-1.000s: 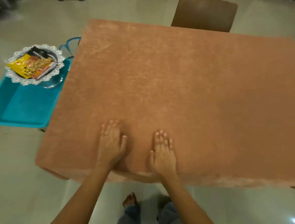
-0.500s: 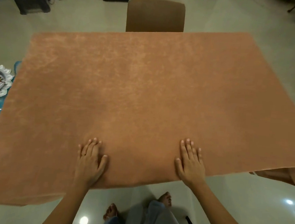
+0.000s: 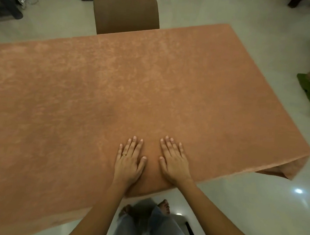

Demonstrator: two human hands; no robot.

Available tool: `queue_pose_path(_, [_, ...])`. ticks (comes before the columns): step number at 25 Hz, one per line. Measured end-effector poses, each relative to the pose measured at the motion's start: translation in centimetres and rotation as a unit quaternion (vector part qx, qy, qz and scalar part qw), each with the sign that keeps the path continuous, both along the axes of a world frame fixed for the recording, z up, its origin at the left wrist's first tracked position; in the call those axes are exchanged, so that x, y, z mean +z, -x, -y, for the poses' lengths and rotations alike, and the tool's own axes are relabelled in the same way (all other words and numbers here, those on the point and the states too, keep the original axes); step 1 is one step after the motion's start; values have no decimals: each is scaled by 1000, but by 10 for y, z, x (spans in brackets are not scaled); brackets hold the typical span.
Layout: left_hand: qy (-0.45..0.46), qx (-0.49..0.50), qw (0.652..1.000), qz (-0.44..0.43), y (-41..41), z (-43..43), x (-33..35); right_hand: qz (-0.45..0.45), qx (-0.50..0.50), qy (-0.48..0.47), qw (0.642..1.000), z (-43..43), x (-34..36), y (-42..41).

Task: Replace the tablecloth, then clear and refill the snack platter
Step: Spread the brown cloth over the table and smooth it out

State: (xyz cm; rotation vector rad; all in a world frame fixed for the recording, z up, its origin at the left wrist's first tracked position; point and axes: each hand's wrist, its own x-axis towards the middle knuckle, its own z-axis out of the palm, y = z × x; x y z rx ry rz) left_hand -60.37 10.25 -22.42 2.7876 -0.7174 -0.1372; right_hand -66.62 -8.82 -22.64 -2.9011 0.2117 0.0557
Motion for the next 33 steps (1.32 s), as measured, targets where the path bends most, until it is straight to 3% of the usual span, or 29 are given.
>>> queue_pose_path(5, [5,9,1000,5,-2,15,5,-13,-124,16,992,84,5,26])
queue_pose_path(9, [65,-21,997,-24,0,71,7,-12,-74,3,997,50,6,12])
queue_pose_path(12, [55,-70,996,-9,4,105,5,-7,-14,5,1000,42,3,12])
queue_pose_path(16, [10,-83,997,-6,-2,105,0,-21,-75,23,997,105,2,28])
queue_pose_path(21, [3,-13,1000,11,10,128,3,-26,-172,7,985,190,9,51])
queue_pose_path(27, [47,44,998,-17,70,248,10,-10,-2,-16,1000,171,-1,58])
queue_pose_path(33, [1,121,992,21,89,270,-6,-23,-69,0,997,315,3,97])
